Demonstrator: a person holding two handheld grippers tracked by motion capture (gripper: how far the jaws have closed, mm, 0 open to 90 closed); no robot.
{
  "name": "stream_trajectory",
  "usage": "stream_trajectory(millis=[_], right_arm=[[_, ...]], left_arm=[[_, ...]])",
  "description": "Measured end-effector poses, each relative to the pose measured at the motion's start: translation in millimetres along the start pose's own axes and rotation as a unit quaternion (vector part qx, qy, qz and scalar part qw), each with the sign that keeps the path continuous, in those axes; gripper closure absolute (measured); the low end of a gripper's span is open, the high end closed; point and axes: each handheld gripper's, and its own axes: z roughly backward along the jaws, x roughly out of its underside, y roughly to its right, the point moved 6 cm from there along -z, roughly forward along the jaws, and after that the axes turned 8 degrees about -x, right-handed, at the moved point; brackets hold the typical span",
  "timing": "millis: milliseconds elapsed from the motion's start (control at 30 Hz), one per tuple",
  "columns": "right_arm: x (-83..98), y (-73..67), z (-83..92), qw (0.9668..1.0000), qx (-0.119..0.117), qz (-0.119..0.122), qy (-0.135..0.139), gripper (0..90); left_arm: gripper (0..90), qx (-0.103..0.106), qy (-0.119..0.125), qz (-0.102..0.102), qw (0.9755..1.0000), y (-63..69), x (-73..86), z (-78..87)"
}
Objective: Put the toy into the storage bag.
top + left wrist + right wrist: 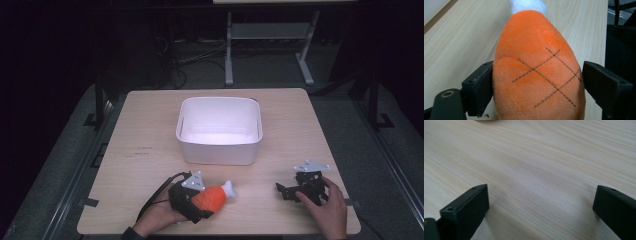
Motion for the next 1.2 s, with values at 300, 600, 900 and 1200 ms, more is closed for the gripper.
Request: stream_trajectory(millis=[300, 600, 900, 1200], right_arm=[[0.0, 0.0, 0.0, 1.0, 0.0, 0.0, 0.0, 0.0], [0.0, 0.0, 0.0, 1.0, 0.0, 0.0, 0.0, 0.0], [0.0, 0.0, 0.0, 1.0, 0.0, 0.0, 0.0, 0.0], [0.0, 0.0, 0.0, 1.0, 0.0, 0.0, 0.0, 0.0]], left_arm=[[20.6, 0.003, 0.002, 0.003, 1.0, -1.0, -0.5, 2.7], [23.6, 0.008, 0.012, 0.011, 0.9998, -3.5, -2.0, 8.1], [23.5, 0.014, 0.013, 0.006, 0.9998, -4.3, -2.3, 12.2], [23.5, 0.016, 0.025, 0.006, 0.9996, -10.1, -8.4, 25.0]])
